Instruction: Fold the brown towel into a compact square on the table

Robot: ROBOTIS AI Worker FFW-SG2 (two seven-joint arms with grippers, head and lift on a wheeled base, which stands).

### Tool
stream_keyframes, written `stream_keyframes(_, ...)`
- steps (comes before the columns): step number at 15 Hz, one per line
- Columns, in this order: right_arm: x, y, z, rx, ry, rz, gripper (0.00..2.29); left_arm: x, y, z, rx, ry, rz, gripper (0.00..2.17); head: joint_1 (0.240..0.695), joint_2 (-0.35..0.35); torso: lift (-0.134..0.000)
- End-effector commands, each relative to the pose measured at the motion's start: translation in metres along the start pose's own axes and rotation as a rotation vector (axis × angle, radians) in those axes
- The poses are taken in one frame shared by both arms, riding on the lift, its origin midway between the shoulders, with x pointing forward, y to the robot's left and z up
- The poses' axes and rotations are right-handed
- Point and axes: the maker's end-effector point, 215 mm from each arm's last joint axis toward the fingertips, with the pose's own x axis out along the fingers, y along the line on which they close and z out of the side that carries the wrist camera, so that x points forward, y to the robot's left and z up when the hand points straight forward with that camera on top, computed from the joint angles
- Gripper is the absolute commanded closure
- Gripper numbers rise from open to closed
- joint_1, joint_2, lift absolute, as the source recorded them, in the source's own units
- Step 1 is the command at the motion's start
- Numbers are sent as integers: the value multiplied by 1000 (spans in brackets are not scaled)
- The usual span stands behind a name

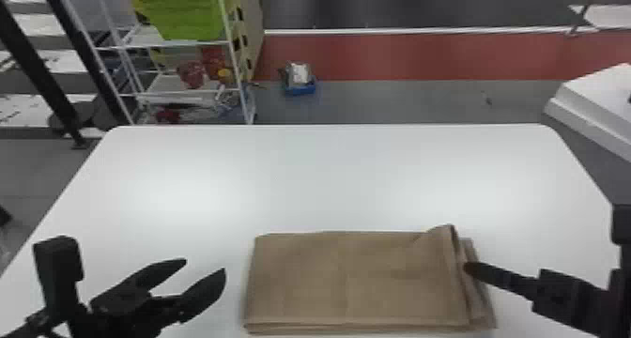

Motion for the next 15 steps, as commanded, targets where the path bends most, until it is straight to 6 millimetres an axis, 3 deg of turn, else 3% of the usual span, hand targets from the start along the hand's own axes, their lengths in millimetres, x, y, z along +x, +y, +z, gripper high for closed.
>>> stream_keyframes(1,15,-10,-8,25,43,-25,1362,0,-1,-1,-2,1,-1,46,695,43,-124)
stream_keyframes(2,19,-16,-10,31,55,-39,1359,0,-2,-1,-2,1,-4,46,695,38,-124)
stream_keyframes(4,19,-1,-11,31,53,10,1362,3,-3,-3,5,10,2,46,695,35,-124)
stream_keyframes(8,-20,43,1,-64,-29,75,1362,3,-1,-2,7,7,8,46,695,57,-124)
stream_keyframes(10,-39,52,6,-88,-68,77,1362,3,1,1,9,3,11,46,695,66,-124)
stream_keyframes(13,-58,34,20,-72,-119,35,1362,5,-2,0,8,3,2,46,695,62,-124)
stream_keyframes(15,-56,7,7,-17,-93,-5,1362,7,-4,0,15,6,0,46,695,35,-124)
